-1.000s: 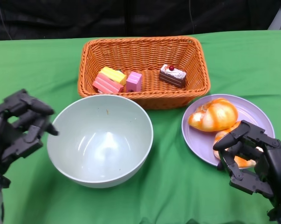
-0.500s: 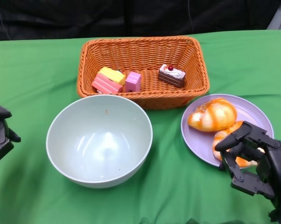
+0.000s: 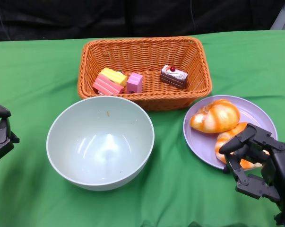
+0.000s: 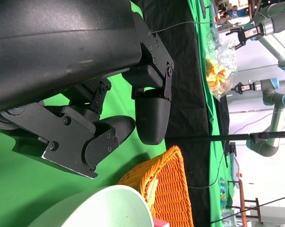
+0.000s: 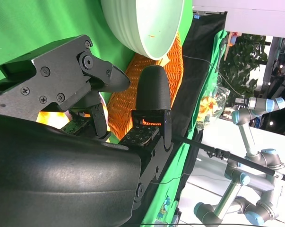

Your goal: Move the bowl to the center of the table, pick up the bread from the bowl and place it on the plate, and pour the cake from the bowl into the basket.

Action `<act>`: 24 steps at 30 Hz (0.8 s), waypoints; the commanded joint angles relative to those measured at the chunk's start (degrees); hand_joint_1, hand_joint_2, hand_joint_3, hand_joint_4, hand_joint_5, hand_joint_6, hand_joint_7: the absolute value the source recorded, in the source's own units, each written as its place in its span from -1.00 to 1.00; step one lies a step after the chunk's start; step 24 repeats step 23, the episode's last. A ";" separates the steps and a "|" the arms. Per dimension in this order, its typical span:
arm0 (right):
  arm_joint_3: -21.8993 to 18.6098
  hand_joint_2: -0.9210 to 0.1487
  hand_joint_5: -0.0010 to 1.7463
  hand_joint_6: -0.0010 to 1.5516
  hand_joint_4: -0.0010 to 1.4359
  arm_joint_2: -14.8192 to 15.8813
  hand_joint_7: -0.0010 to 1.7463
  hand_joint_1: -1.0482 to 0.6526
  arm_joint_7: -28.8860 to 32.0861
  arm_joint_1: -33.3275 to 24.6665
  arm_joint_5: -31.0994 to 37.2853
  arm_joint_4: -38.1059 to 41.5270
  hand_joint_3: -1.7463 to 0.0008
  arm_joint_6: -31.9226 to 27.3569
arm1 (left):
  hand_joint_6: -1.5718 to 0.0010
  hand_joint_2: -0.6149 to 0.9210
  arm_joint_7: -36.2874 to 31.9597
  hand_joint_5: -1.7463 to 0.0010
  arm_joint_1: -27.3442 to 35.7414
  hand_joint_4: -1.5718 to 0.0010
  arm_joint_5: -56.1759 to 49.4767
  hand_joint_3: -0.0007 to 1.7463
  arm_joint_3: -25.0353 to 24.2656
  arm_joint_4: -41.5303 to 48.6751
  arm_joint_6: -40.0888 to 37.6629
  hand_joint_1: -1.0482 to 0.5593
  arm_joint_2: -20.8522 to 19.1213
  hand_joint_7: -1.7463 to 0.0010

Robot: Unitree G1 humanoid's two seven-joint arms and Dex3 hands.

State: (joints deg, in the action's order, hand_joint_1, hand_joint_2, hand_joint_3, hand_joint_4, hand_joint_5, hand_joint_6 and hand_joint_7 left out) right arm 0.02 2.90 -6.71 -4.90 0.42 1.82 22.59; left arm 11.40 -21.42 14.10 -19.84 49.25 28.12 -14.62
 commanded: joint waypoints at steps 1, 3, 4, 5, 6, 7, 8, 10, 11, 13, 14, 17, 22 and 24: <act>-0.99 -0.42 0.74 -0.11 0.02 0.97 0.45 0.14 0.54 -0.44 0.09 -1.16 -0.06 0.08 | 0.20 0.51 -0.06 -1.00 -0.28 -0.03 0.49 0.21 -0.79 -0.39 0.01 0.15 -0.98 -0.85; -1.01 -0.42 0.74 -0.11 0.02 0.95 0.44 0.14 0.54 -0.45 0.12 -1.19 -0.05 0.05 | 0.20 0.51 -0.04 -1.00 -0.29 -0.03 0.46 0.22 -0.84 -0.40 -0.01 0.16 -0.96 -0.85; -1.01 -0.43 0.73 -0.11 0.02 0.94 0.44 0.14 0.54 -0.45 0.13 -1.20 -0.05 0.04 | 0.20 0.51 -0.03 -1.00 -0.29 -0.03 0.45 0.22 -0.86 -0.40 -0.01 0.16 -0.95 -0.85; -0.98 -0.42 0.73 -0.10 0.02 0.94 0.44 0.13 0.54 -0.40 0.20 -1.10 -0.05 0.26 | 0.19 0.51 0.09 -1.00 -0.32 -0.03 0.41 0.22 -0.84 -0.35 0.07 0.16 -0.98 -0.85; -0.89 -0.42 0.74 -0.10 0.03 0.93 0.45 0.13 0.52 -0.51 0.26 -1.21 -0.05 0.15 | 0.19 0.51 0.06 -1.00 -0.34 -0.03 0.29 0.23 -0.79 -0.37 0.17 0.16 -1.00 -0.84; -0.78 -0.43 0.74 -0.10 0.02 0.91 0.44 0.12 0.38 -0.67 0.15 -1.42 -0.05 -0.15 | 0.19 0.50 -0.03 -1.00 -0.37 -0.03 0.12 0.23 -0.72 -0.34 0.30 0.14 -1.03 -0.84; -0.70 -0.44 0.73 -0.10 0.02 0.90 0.44 0.11 0.24 -0.81 0.03 -1.61 -0.04 -0.42 | 0.19 0.51 -0.13 -1.00 -0.39 -0.03 0.00 0.24 -0.68 -0.33 0.36 0.14 -1.05 -0.83; -0.59 -0.46 0.74 -0.11 0.01 0.92 0.44 0.12 -0.02 -1.32 -0.22 -2.23 -0.03 -0.95 | 0.18 0.50 -0.48 -1.00 -0.17 -0.02 -0.11 0.24 -0.61 -0.97 -0.04 0.14 -0.94 -0.83; -0.57 -0.47 0.74 -0.11 0.00 0.87 0.44 0.14 0.05 -1.59 -0.14 -2.56 -0.02 -1.20 | 0.18 0.49 -0.48 -1.00 -0.11 -0.02 -0.09 0.24 -0.61 -1.14 -0.17 0.12 -0.93 -0.82; -0.58 -0.48 0.74 -0.11 0.00 0.86 0.45 0.16 0.07 -2.00 -0.06 -2.99 -0.02 -1.43 | 0.18 0.49 -0.34 -1.00 -0.11 -0.02 -0.13 0.22 -0.61 -1.06 -0.04 0.11 -0.97 -0.82; -0.58 -0.48 0.74 -0.11 0.01 0.87 0.45 0.17 0.06 -2.09 -0.05 -3.10 -0.02 -1.48 | 0.18 0.49 -0.30 -1.00 -0.12 -0.02 -0.14 0.22 -0.61 -1.02 0.01 0.11 -0.99 -0.82; -0.65 -0.47 0.74 -0.11 0.01 0.91 0.45 0.16 0.04 -2.37 -0.08 -3.28 -0.02 -1.37 | 0.17 0.49 -0.15 -1.00 -0.31 -0.03 0.18 0.27 -0.79 -0.84 -0.03 0.14 -0.90 -0.83; -0.70 -0.47 0.74 -0.12 0.03 0.89 0.46 0.13 -0.06 -2.24 -0.23 -2.90 -0.01 -1.04 | 0.17 0.46 -0.47 -1.00 -0.52 -0.04 0.00 0.30 -0.79 -0.56 -0.22 0.14 -1.02 -0.83; -0.68 -0.47 0.74 -0.12 0.03 0.87 0.46 0.13 0.04 -2.25 -0.07 -2.87 -0.01 -0.97 | 0.17 0.46 -0.44 -1.00 -0.52 -0.04 0.05 0.30 -0.81 -0.60 -0.31 0.13 -1.03 -0.83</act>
